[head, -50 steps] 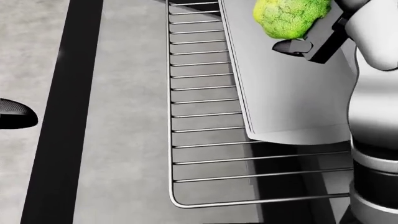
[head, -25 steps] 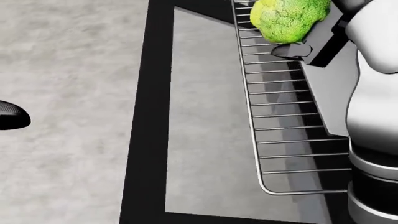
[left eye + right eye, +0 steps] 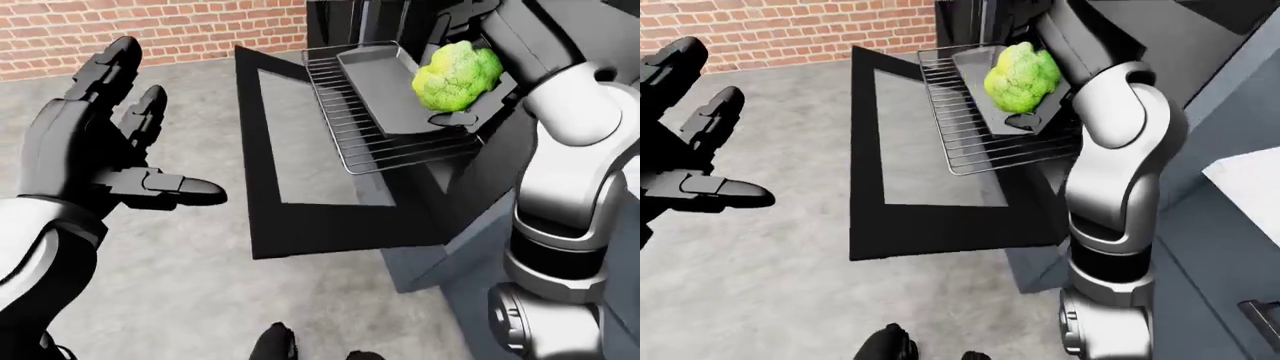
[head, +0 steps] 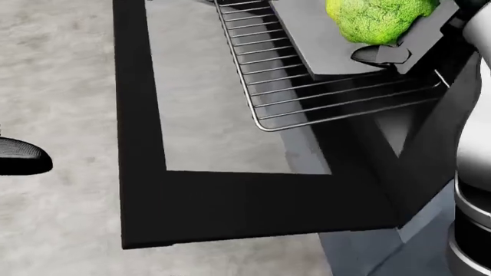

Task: Pick the broccoli from the oven and place it on the plate on the counter.

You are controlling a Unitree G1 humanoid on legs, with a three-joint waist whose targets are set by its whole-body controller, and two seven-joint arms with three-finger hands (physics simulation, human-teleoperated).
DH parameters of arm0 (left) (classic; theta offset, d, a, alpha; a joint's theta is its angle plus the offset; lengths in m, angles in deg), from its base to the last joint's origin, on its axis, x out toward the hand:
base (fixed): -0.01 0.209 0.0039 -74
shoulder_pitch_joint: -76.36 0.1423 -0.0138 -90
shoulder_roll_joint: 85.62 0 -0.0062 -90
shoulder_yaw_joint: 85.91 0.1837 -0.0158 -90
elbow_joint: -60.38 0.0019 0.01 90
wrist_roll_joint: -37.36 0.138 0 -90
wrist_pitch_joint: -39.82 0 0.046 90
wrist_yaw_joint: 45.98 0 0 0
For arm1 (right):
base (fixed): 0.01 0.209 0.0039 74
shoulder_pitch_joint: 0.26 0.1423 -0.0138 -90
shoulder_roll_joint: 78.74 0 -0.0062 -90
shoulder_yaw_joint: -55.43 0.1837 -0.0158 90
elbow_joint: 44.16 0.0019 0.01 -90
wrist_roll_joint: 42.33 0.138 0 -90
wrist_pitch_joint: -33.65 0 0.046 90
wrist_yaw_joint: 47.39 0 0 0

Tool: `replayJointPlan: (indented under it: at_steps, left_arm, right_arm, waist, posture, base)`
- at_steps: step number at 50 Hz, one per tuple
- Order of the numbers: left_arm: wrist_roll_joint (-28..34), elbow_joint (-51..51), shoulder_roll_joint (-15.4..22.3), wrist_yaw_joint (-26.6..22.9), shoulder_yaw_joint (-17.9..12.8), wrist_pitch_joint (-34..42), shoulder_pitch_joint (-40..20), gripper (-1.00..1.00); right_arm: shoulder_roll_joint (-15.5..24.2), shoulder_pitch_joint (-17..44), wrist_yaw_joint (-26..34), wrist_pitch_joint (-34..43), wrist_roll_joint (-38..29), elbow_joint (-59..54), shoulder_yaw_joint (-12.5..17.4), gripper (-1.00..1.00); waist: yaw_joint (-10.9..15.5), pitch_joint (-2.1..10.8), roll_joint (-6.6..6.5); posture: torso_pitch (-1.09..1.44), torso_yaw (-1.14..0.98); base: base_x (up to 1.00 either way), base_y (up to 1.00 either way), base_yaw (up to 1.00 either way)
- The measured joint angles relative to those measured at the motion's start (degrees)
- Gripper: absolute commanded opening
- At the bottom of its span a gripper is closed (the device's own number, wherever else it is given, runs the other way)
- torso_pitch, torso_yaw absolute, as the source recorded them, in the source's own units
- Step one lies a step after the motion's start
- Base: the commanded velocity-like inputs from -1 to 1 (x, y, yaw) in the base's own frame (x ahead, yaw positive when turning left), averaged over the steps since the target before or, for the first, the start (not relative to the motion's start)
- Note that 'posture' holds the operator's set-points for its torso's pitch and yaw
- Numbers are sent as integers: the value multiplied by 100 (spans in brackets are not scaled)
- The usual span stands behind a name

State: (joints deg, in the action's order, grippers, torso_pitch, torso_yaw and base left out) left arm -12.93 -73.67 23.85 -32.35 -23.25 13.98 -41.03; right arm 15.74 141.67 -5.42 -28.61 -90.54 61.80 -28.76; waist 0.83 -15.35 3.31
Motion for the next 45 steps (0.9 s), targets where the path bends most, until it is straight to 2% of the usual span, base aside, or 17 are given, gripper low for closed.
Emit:
replayJointPlan:
  at_steps: [9,11,12,13,15,17,22,25,29,32,35,36,37,38,40,42,45]
  left_arm:
    - [56,-33,33,-104,-87,-131,-23,100]
    - [50,-31,35,-119,-100,-108,-14,100]
    - [52,-14,56,-124,-122,-101,-16,100]
    - [67,14,51,-122,-162,-102,4,100]
    - [98,45,46,-102,-204,-71,53,100]
    - [118,45,65,-88,-223,-62,30,100]
    - [79,27,80,-82,-233,-87,3,100]
    - [55,22,87,-72,-232,-80,-19,100]
    - [-34,20,20,-114,-40,-40,29,100]
    - [-85,-17,37,-88,-103,12,14,100]
    - [-120,-115,57,-73,-136,-59,5,100]
    - [-124,-152,74,-66,-173,-79,28,100]
    - [-110,-156,81,-59,-209,-109,42,100]
    - [-68,-137,58,-52,-224,-145,95,100]
    - [12,-104,11,-31,-204,-128,177,100]
    - [7,-147,-6,-6,-178,-61,134,100]
    - [-37,-219,-5,1,-171,-48,93,100]
  right_arm:
    - [-18,107,76,45,-96,82,1,-100]
    - [-43,126,83,44,-106,75,-13,-100]
    - [-65,146,76,31,-104,72,-27,-100]
    - [-111,125,65,11,-99,81,-61,-100]
    - [-145,51,84,-24,-72,87,-153,-100]
    - [-149,59,122,-29,-64,87,-185,-100]
    - [-130,162,115,-35,-119,234,-92,-100]
    - [-107,168,106,-35,-133,236,-74,-100]
    - [-74,47,132,52,-165,80,36,-100]
    - [-61,88,125,59,-152,84,19,-100]
    - [-30,136,89,45,-169,172,73,-100]
    - [-35,173,83,46,-171,181,60,-100]
    - [-65,193,79,46,-175,198,30,-100]
    - [-107,160,93,52,-173,205,-32,-100]
    - [-142,102,176,77,-137,135,-169,-100]
    - [-121,115,225,90,-107,125,-164,-99]
    - [-89,171,195,87,-116,226,-69,-100]
  waist:
    - [-97,-23,-675]
    - [-96,26,-870]
    - [-41,105,-959]
    - [32,80,-909]
    - [9,80,-880]
    - [-12,105,-755]
    - [74,-30,-287]
    - [50,14,50]
    - [-118,-31,-113]
    - [-125,-112,-363]
    - [-190,-160,-850]
    - [-187,-138,-999]
    - [-113,-128,-1102]
    - [-91,-111,-1117]
    - [-89,56,-1087]
    - [-81,156,-992]
    - [-60,183,-805]
  posture:
    - [46,0]
    - [46,0]
    - [46,0]
    - [46,0]
    - [46,0]
    - [46,0]
    - [46,0]
    - [46,0]
    - [46,0]
    - [46,0]
    - [46,0]
    - [46,0]
    - [46,0]
    - [46,0]
    - [46,0]
    - [46,0]
    - [46,0]
  base:
    - [0,0,-100]
    - [0,0,-100]
    - [0,0,-100]
    - [0,0,-100]
    - [0,0,-100]
    - [0,0,-99]
    - [0,0,-95]
    - [0,0,-94]
    - [0,0,-94]
    - [0,-16,-54]
    - [0,-25,0]
    - [0,-59,0]
    - [0,-95,0]
    - [0,-98,0]
    - [0,-100,0]
    - [0,-100,0]
    - [0,-100,0]
